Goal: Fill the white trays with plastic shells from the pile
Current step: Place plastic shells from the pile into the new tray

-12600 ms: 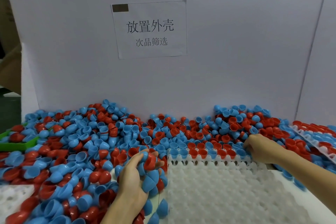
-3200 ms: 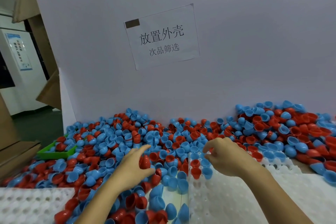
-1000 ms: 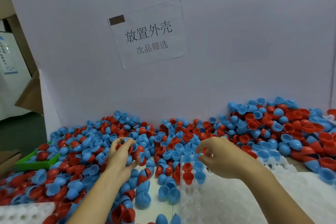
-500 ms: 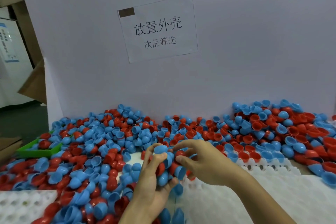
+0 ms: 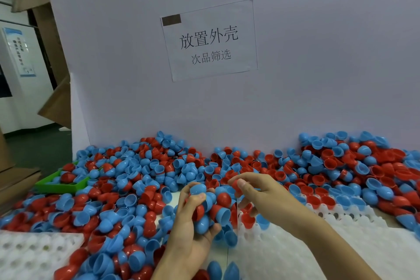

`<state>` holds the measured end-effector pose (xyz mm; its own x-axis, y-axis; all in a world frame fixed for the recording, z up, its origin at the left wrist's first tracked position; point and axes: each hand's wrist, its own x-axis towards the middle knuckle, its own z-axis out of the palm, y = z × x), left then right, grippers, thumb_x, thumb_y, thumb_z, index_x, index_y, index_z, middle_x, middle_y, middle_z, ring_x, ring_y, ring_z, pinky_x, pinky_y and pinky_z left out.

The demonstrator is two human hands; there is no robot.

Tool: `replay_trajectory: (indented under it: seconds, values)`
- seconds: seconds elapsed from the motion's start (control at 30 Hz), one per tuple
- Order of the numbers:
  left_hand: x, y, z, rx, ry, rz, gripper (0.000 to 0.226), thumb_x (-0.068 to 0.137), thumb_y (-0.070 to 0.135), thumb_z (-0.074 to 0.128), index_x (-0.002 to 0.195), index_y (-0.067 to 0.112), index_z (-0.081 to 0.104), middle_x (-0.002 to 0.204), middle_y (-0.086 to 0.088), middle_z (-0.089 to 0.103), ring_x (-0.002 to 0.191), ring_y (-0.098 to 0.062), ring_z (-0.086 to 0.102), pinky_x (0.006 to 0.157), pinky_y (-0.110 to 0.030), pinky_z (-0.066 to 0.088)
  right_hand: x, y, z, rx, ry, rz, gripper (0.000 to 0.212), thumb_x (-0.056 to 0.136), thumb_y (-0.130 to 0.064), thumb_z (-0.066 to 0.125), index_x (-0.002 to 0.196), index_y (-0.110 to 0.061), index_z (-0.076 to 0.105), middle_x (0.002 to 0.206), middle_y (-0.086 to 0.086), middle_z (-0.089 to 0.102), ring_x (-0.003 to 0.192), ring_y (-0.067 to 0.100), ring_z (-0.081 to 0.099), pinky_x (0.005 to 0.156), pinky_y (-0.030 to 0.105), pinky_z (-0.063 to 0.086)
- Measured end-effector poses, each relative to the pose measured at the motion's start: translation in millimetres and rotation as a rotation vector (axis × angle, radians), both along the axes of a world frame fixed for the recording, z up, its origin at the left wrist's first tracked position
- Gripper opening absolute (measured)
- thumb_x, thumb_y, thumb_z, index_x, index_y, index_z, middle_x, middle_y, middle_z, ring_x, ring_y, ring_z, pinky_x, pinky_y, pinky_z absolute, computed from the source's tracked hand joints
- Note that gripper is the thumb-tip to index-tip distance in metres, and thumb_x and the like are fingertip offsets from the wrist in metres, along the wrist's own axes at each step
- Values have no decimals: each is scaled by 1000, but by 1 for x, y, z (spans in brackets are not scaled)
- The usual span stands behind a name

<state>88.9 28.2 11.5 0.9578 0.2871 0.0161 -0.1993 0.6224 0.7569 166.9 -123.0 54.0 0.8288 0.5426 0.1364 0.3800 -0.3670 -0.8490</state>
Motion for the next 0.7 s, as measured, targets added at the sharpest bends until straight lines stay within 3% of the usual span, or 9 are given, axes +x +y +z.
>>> replay_trajectory:
  seconds: [0.13, 0.23, 0.33, 0.5, 0.63, 0.7]
  values:
    - [-2, 2, -1, -16, -48, -29, 24, 68, 17, 71, 88, 31, 74, 89, -8, 73, 64, -20, 69, 37, -25, 45, -1, 0, 3, 90, 102, -7, 23, 104, -29, 44, 115, -30, 65, 105, -9, 68, 79, 7, 72, 68, 20, 57]
    - [-3, 3, -2, 1, -93, -78, 39, 61, 10, 80, 94, 31, 74, 92, -10, 72, 65, -21, 68, 37, -25, 44, -2, -1, 3, 147, 151, 20, 21, 104, -24, 47, 107, -30, 66, 101, -3, 71, 79, 10, 73, 68, 21, 58]
    - [-3, 6, -3, -13, -132, -122, 47, 56, 20, 82, 100, 30, 72, 97, -13, 72, 68, -23, 70, 39, -27, 47, -2, -2, 4, 227, 211, 47, 18, 101, -18, 54, 105, -28, 69, 101, 2, 73, 82, 14, 74, 70, 24, 59]
    - [-2, 11, -4, -41, -170, -155, 44, 56, 17, 82, 98, 29, 74, 97, -14, 73, 74, -27, 73, 41, -29, 50, 2, -5, 4, 200, 197, 51, 18, 98, -22, 59, 109, -31, 69, 111, -4, 71, 87, 11, 74, 78, 31, 61]
    - [1, 15, -7, 7, -117, -92, 45, 60, 11, 81, 100, 31, 72, 104, -14, 72, 80, -27, 73, 54, -34, 52, 3, -8, 5, 59, 4, 11, 16, 99, -37, 53, 107, -35, 67, 89, -10, 72, 67, -1, 68, 62, 15, 53]
    - [2, 17, -7, 16, -90, -55, 42, 61, 11, 81, 97, 30, 72, 105, -12, 71, 79, -26, 72, 57, -35, 52, 3, -15, 6, -66, -79, 50, 19, 99, -42, 50, 100, -33, 67, 72, -13, 68, 57, -2, 61, 61, 14, 50]
